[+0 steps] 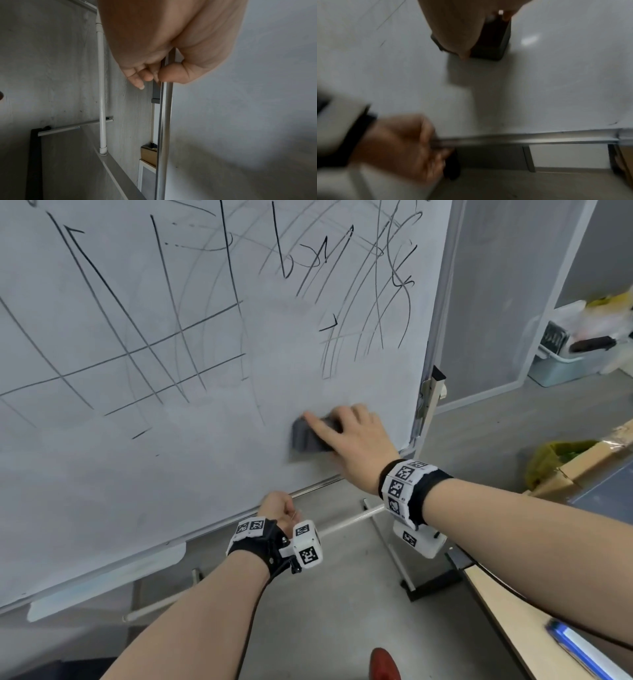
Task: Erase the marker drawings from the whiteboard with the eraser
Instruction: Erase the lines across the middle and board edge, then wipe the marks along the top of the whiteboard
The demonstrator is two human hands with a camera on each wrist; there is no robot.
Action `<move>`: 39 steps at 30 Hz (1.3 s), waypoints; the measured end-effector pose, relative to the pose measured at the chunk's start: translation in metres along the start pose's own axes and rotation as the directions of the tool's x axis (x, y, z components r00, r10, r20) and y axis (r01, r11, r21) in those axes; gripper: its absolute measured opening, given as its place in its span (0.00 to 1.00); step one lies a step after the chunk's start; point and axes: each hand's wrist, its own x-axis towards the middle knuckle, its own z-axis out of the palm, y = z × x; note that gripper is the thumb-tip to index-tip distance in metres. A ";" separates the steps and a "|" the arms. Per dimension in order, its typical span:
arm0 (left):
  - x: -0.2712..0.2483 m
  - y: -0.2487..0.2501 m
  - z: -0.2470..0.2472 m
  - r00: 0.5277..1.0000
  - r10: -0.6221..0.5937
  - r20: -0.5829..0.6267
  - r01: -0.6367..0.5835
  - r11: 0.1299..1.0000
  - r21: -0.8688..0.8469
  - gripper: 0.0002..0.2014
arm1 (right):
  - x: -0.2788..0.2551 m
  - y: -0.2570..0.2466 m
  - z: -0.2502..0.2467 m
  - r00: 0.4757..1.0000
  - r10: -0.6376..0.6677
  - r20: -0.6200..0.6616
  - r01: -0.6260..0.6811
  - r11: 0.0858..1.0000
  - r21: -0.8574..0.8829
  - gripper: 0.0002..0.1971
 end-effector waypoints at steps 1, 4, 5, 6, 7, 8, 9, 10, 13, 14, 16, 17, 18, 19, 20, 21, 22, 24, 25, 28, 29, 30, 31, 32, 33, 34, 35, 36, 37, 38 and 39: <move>0.002 -0.001 -0.001 1.000 0.009 -0.001 -0.009 1.000 0.012 0.15 | 0.001 0.004 -0.004 0.994 0.074 -0.076 -0.069 0.996 0.059 0.42; 0.003 0.000 -0.003 0.999 0.036 0.013 -0.037 0.999 0.037 0.14 | 0.010 0.014 -0.020 0.946 0.257 -0.195 -0.220 0.956 0.195 0.37; 0.004 0.001 -0.003 0.999 0.040 0.029 -0.041 0.998 0.057 0.14 | 0.012 0.016 -0.025 0.942 0.275 -0.194 -0.234 0.949 0.209 0.37; 0.002 0.003 -0.004 0.998 0.036 0.047 -0.040 0.995 0.088 0.13 | 0.013 0.016 -0.029 0.945 0.272 -0.183 -0.233 0.949 0.211 0.37; 0.001 0.006 -0.006 0.998 0.031 0.059 -0.039 0.991 0.129 0.12 | 0.014 0.017 -0.032 0.951 0.263 -0.163 -0.228 0.951 0.207 0.37; -0.003 0.010 -0.008 0.997 0.028 0.070 -0.040 0.984 0.174 0.11 | 0.014 0.018 -0.034 0.956 0.255 -0.142 -0.225 0.954 0.199 0.37; -0.006 0.015 -0.011 0.997 0.026 0.077 -0.042 0.977 0.211 0.12 | 0.014 0.019 -0.037 0.960 0.251 -0.124 -0.224 0.955 0.194 0.37; -0.010 0.019 -0.014 0.996 0.010 0.085 -0.031 0.969 0.247 0.11 | 0.015 0.020 -0.040 0.961 0.254 -0.108 -0.230 0.953 0.195 0.37; -0.035 0.031 -0.020 0.979 -0.085 0.187 0.004 0.918 0.396 0.06 | 0.017 0.020 -0.049 0.952 0.289 -0.100 -0.257 0.934 0.249 0.28; -0.044 0.035 -0.019 0.968 -0.114 0.223 0.002 0.894 0.448 0.05 | 0.018 0.019 -0.053 0.952 0.290 -0.097 -0.257 0.931 0.259 0.25; -0.062 0.042 -0.016 0.955 -0.136 0.265 -0.027 0.846 0.532 0.06 | 0.018 0.018 -0.060 0.958 0.276 -0.078 -0.247 0.932 0.263 0.23; -0.072 0.048 -0.013 0.948 -0.131 0.289 -0.057 0.826 0.560 0.06 | 0.018 0.017 -0.064 0.962 0.263 -0.069 -0.238 0.936 0.261 0.23; -0.081 0.054 -0.010 0.941 -0.130 0.313 -0.082 0.809 0.581 0.05 | 0.018 0.016 -0.069 0.968 0.245 -0.059 -0.223 0.942 0.252 0.22; -0.089 0.061 -0.006 0.934 -0.127 0.334 -0.108 0.790 0.603 0.05 | 0.018 0.015 -0.074 0.973 0.223 -0.053 -0.204 0.950 0.235 0.22; -0.101 0.070 -0.002 0.926 -0.131 0.353 -0.132 0.766 0.629 0.04 | 0.018 0.015 -0.080 0.979 0.199 -0.052 -0.183 0.959 0.215 0.22; -0.111 0.080 0.003 0.920 -0.132 0.369 -0.156 0.742 0.652 0.05 | 0.018 0.015 -0.086 0.982 0.180 -0.051 -0.166 0.966 0.196 0.22; -0.123 0.091 0.008 0.913 -0.117 0.391 -0.192 0.723 0.664 0.05 | 0.019 0.016 -0.096 0.985 0.163 -0.057 -0.151 0.973 0.176 0.23; -0.149 0.113 0.018 0.894 -0.084 0.439 -0.268 0.685 0.677 0.06 | 0.022 0.018 -0.114 0.986 0.150 -0.078 -0.138 0.980 0.147 0.24; -0.165 0.124 0.023 0.885 -0.065 0.462 -0.308 0.663 0.683 0.07 | 0.025 0.019 -0.125 0.984 0.148 -0.098 -0.135 0.982 0.132 0.23; -0.207 0.153 0.035 0.854 -0.001 0.520 -0.415 0.602 0.682 0.08 | 0.036 0.026 -0.153 0.977 0.151 -0.148 -0.136 0.985 0.105 0.22; -0.222 0.163 0.039 0.838 0.023 0.545 -0.455 0.580 0.676 0.08 | 0.040 0.028 -0.162 0.974 0.153 -0.166 -0.138 0.986 0.098 0.22; -0.237 0.173 0.043 0.821 0.046 0.569 -0.494 0.556 0.668 0.08 | 0.045 0.031 -0.170 0.971 0.157 -0.182 -0.142 0.986 0.091 0.22; -0.253 0.183 0.046 0.802 0.079 0.592 -0.537 0.530 0.656 0.08 | 0.050 0.032 -0.178 0.969 0.154 -0.196 -0.139 0.987 0.085 0.23; -0.268 0.192 0.049 0.778 0.119 0.617 -0.581 0.508 0.635 0.08 | 0.055 0.033 -0.185 0.966 0.153 -0.207 -0.139 0.987 0.078 0.23; -0.286 0.202 0.052 0.750 0.168 0.640 -0.627 0.489 0.606 0.09 | 0.060 0.033 -0.191 0.964 0.149 -0.218 -0.136 0.988 0.074 0.22; -0.305 0.211 0.055 0.710 0.231 0.665 -0.680 0.472 0.562 0.10 | 0.066 0.033 -0.197 0.963 0.143 -0.228 -0.129 0.989 0.073 0.22; -0.324 0.220 0.057 0.650 0.324 0.688 -0.748 0.432 0.504 0.10 | 0.071 0.032 -0.203 0.961 0.132 -0.245 -0.118 0.990 0.073 0.22; -0.342 0.231 0.060 0.563 0.440 0.700 -0.825 0.351 0.443 0.09 | 0.078 0.032 -0.210 0.955 0.123 -0.269 -0.106 0.991 0.076 0.22; -0.358 0.241 0.063 0.449 0.562 0.694 -0.892 0.235 0.387 0.08 | 0.085 0.032 -0.217 0.946 0.121 -0.300 -0.099 0.991 0.088 0.22; -0.372 0.251 0.065 0.311 0.680 0.664 -0.936 0.097 0.339 0.06 | 0.094 0.032 -0.225 0.933 0.131 -0.336 -0.101 0.989 0.107 0.22; -0.382 0.263 0.067 0.161 0.773 0.614 -0.946 -0.057 0.321 0.05 | 0.103 0.032 -0.233 0.916 0.143 -0.375 -0.102 0.987 0.126 0.23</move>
